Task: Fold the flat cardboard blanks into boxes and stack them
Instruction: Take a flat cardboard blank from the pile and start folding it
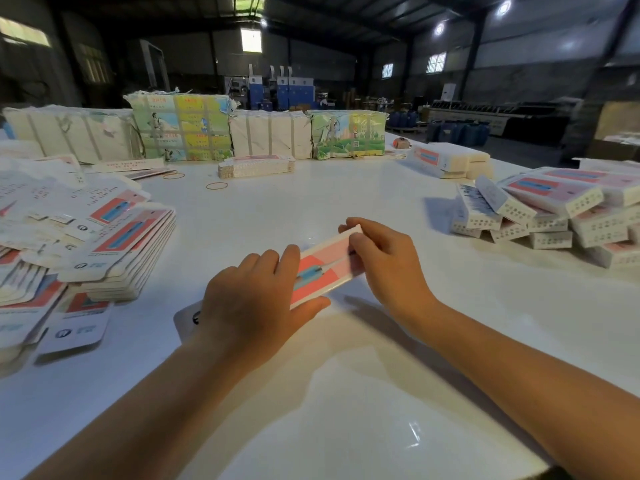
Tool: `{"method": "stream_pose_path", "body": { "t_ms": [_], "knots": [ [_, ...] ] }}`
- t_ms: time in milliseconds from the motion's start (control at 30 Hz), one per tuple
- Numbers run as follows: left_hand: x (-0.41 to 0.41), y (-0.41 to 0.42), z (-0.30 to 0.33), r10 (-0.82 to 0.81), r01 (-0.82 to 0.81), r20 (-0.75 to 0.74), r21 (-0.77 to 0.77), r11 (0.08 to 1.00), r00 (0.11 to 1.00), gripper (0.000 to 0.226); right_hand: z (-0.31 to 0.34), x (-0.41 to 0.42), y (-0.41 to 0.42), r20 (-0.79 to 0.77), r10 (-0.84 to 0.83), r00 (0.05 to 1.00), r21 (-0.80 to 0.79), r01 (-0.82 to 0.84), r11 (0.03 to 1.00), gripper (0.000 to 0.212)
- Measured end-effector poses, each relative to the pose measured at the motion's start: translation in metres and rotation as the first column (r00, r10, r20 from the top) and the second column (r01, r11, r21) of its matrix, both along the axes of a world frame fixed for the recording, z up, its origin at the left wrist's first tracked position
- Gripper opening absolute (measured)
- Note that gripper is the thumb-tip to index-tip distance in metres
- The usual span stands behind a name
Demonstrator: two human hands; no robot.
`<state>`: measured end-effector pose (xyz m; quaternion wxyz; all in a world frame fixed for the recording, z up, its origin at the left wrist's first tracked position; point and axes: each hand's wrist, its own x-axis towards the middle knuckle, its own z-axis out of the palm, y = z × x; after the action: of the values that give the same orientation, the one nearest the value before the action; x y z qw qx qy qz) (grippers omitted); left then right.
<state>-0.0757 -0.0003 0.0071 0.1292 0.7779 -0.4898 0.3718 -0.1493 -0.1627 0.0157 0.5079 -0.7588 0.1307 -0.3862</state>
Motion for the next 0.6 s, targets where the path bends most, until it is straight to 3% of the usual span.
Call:
{"method": "stream_pose_path", "body": {
  "t_ms": [100, 267, 367, 433, 600],
  "knots": [
    [-0.003, -0.002, -0.001, 0.030, -0.030, 0.016, 0.008, 1.000, 0.999, 0.067, -0.005, 0.000, 0.003, -0.016, -0.075, 0.997, -0.173, 0.071, 0.982, 0.024],
    [-0.003, -0.002, -0.002, 0.044, -0.043, 0.032, -0.014, 0.999, 0.999, 0.067, -0.004, -0.003, 0.005, -0.097, -0.036, 0.995, -0.238, 0.012, 0.971, 0.032],
    [-0.002, 0.001, 0.000, 0.043, -0.044, -0.030, -0.030, 0.999, 0.999, 0.070, 0.002, -0.004, 0.004, -0.080, 0.161, 0.984, 0.019, -0.160, 0.987, 0.041],
    [-0.003, 0.002, 0.003, 0.059, -0.063, -0.100, -0.042, 0.997, 0.993, 0.071, 0.003, -0.003, 0.003, -0.084, 0.183, 0.979, 0.104, -0.174, 0.979, 0.044],
    [-0.003, 0.003, 0.008, 0.042, -0.048, -0.141, -0.039, 0.998, 0.989, 0.070, -0.002, -0.004, 0.005, -0.129, 0.151, 0.980, -0.187, -0.174, 0.967, 0.015]
  ]
}}
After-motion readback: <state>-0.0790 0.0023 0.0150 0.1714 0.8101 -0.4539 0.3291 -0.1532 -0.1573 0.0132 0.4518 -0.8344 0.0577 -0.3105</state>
